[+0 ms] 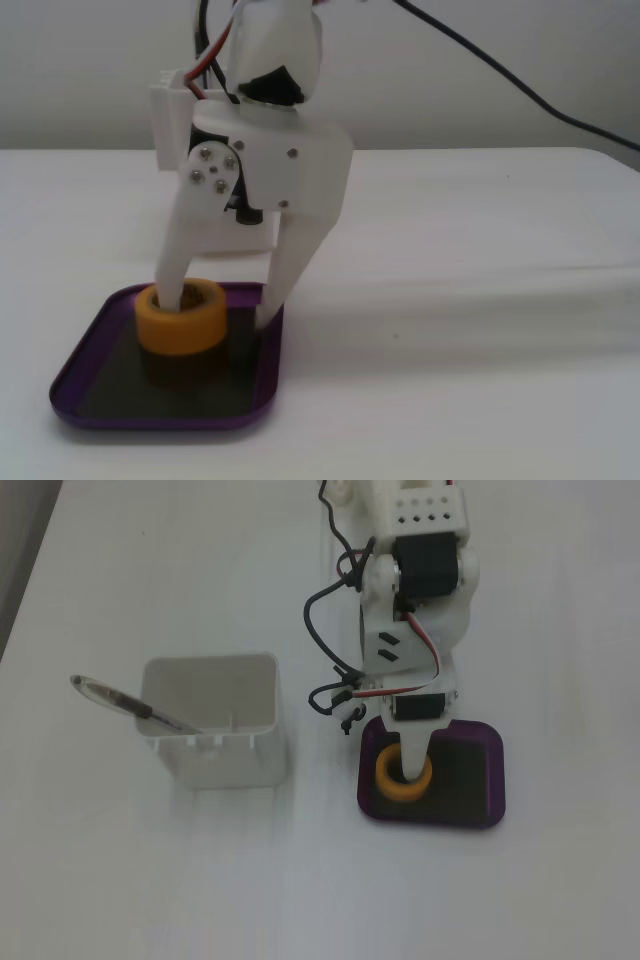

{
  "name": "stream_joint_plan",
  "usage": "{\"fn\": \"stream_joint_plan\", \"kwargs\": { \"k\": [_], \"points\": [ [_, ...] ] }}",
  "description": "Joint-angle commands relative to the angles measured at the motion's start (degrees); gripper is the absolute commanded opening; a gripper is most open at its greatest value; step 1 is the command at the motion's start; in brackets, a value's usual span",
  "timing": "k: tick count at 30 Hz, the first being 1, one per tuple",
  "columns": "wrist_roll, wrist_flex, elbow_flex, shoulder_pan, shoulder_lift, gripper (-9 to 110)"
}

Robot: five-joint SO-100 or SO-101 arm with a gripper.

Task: Remove the yellow tape from the box.

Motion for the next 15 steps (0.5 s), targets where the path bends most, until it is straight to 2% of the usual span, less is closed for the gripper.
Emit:
{"fn": "stream_joint_plan", "kwargs": {
  "k": [1,4,13,15],
  "points": [
    [-0.35,-0.70,-0.79,0.35,0.70,6],
    [0.09,-2.99,-0.53,0.35,0.70,-1],
    [3.08,-2.55,-1.93,-0.44,2.11,0],
    [3.60,1.05,-6.86,-0.70,4.92,0]
  ]
}}
